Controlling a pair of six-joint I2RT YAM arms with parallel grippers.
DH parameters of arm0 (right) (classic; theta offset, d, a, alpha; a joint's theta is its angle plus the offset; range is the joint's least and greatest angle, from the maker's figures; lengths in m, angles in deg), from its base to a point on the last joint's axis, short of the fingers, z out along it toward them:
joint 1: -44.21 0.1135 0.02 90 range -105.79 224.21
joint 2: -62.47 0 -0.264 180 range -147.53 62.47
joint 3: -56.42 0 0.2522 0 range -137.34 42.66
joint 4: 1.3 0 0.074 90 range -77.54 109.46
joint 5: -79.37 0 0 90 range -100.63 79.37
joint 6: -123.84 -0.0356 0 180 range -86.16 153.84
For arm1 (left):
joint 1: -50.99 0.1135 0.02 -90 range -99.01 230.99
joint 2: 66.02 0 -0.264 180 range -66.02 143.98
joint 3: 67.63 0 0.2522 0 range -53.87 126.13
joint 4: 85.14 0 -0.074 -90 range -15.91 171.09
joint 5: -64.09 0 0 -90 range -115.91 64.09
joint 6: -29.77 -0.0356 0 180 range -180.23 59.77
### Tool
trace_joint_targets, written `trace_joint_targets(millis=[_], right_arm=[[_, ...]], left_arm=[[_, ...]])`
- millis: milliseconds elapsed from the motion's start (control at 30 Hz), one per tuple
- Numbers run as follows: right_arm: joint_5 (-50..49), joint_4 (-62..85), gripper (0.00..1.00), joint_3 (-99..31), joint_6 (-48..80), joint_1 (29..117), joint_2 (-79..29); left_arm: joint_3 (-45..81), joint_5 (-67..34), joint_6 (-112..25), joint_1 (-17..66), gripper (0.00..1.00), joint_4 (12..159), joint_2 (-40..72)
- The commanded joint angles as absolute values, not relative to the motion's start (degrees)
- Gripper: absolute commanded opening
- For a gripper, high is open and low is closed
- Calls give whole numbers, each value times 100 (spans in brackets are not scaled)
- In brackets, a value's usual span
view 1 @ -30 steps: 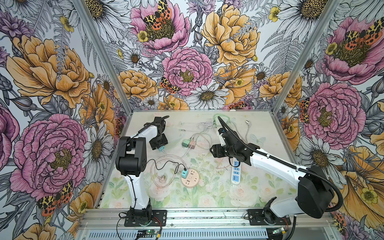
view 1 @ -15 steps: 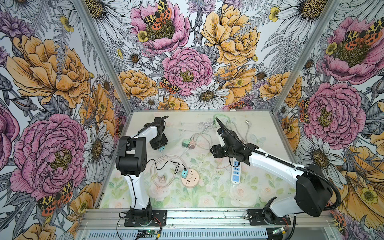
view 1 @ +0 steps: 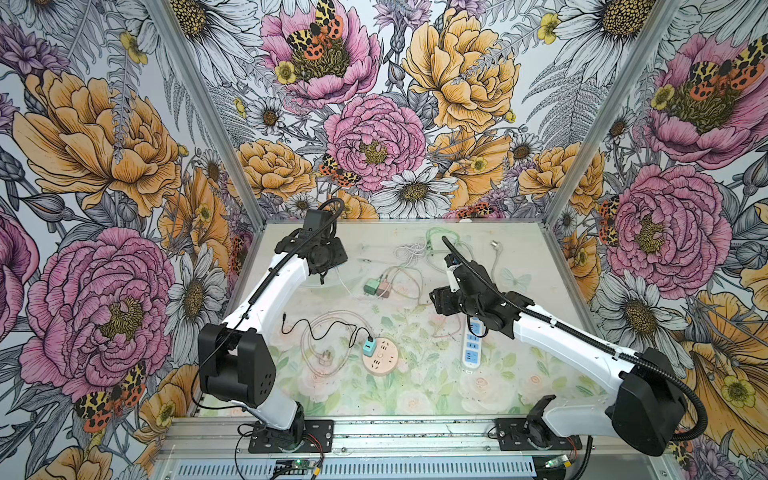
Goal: Insert the plug
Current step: 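Lift second teal charger with left gripper and carry it toward right gripper, then grasp teal charger with right gripper from left gripper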
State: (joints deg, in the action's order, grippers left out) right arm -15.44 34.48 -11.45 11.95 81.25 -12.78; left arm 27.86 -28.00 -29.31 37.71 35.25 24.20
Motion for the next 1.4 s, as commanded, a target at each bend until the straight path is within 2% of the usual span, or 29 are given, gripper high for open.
trace_joint_targets(millis=[0,300,433,800,933,1100,1367], right_arm=[[-1694,3323,70,-1062,1289,8107,-960],[-1185,1483,72,-93,1884,8285,-281],[-1646,132,75,525,2485,8780,-217],[-2233,-1606,79,936,3812,9709,-686],[-1549,-1609,79,819,3314,9735,-882],[-768,-2586,79,967,2048,9739,-1064],[-533,-2434,79,646,1394,9766,-1424]], left_arm=[[2798,-2744,-2941,3633,31,3557,2301],[2291,-2309,-2014,3124,31,3689,1739],[1932,-2041,-1545,2827,31,3882,1445],[1091,-2280,-735,2214,31,3989,446],[855,-2445,-687,1909,31,4298,204],[572,-2521,-560,1702,31,4661,74],[467,-2989,-475,1435,30,5034,-52]])
